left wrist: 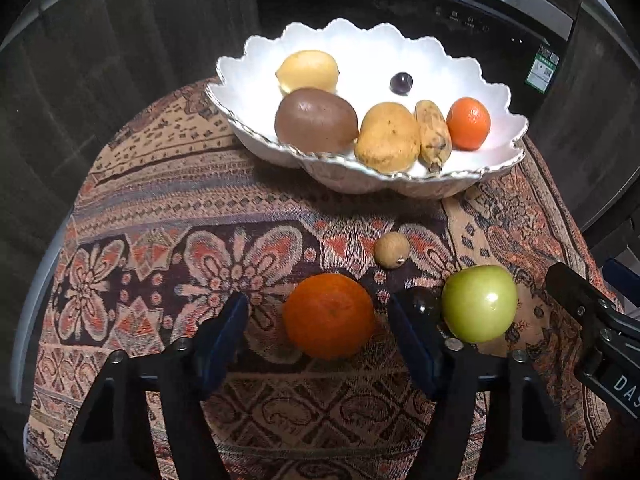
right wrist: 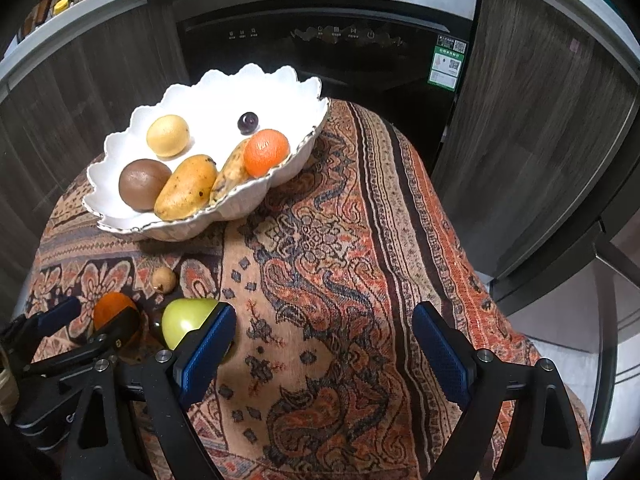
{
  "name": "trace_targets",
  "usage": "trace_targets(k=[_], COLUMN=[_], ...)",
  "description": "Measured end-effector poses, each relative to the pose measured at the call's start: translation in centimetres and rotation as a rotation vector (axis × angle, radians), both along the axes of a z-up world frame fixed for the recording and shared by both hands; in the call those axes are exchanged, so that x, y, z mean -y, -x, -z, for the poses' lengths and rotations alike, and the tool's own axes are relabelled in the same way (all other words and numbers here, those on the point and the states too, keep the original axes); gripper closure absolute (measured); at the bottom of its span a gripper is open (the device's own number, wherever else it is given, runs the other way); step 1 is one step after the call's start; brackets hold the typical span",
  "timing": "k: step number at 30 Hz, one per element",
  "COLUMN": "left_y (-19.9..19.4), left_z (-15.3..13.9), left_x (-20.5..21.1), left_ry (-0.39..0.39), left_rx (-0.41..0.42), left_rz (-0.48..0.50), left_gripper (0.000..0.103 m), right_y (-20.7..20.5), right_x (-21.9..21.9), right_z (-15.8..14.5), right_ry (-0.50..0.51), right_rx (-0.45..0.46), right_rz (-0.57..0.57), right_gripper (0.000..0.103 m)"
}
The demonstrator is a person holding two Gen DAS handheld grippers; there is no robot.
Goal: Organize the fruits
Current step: 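Grasp the second tangerine with the left gripper while the right gripper approaches the green apple, then lift the tangerine with the left gripper while the right gripper grasps the green apple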
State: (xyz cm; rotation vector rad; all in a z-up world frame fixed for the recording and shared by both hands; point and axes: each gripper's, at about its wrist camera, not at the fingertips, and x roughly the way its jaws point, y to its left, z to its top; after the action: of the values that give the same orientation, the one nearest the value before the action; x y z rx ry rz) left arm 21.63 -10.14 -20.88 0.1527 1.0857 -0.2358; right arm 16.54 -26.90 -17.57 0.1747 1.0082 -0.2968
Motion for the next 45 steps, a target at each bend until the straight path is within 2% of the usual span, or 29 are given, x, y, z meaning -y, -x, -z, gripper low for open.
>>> trace_targets(k=[5, 7, 8, 21, 35, 36, 41, 45], left_y=[-0.2, -0.1, -0.1, 0.8, 0.6, 0.6, 0.5, 0.5], left_z=[1.0, 1.3, 1.4, 0.0, -0.3, -0.3, -0.2, -0.1], left_x=[0.3, 0.5, 0.5, -2.4, -6.1, -6.2, -6.1, -6.0], left_ry=[0.012, 0.019, 0.013, 0.027, 0.038, 0.041, 0.042, 0.039], left_rx=[-0.032, -0.044, -0.042, -0.024, -0.014, -0.015, -0.018, -0.019], left_rz=[0.009, 0.014, 0.014, -0.032, -0.107, -0.108, -0.107, -0.104], left_gripper=[0.045, 0.055, 0.057, 0.058, 0.058, 0.058, 0.058, 0.058], right_y=[0.0, -0.1, -0.1, -0.2, -1.9, -2.0, -2.6, -2.7], right_x=[0.0, 0.1, 0.1, -2.4, -6.0, -6.1, -5.9, -5.9], right_z=[0.7, 0.8, 0.8, 0.1, 0.8, 0.9, 2.3, 3.2], right_ry=[-0.002, -0.005, -0.006, -0.016, -0.083, -0.091, -0.166, -0.211], right_rx=[-0.012, -0.015, -0.017, 0.002, 0.006, 0.005, -0.023, -0.035], right_rz=[0.001, 0.002, 0.003, -0.064, -0.169, -0.171, -0.180, -0.191], right_gripper=[0.013, 0.013, 0.013, 0.013, 0.014, 0.015, 0.032, 0.036])
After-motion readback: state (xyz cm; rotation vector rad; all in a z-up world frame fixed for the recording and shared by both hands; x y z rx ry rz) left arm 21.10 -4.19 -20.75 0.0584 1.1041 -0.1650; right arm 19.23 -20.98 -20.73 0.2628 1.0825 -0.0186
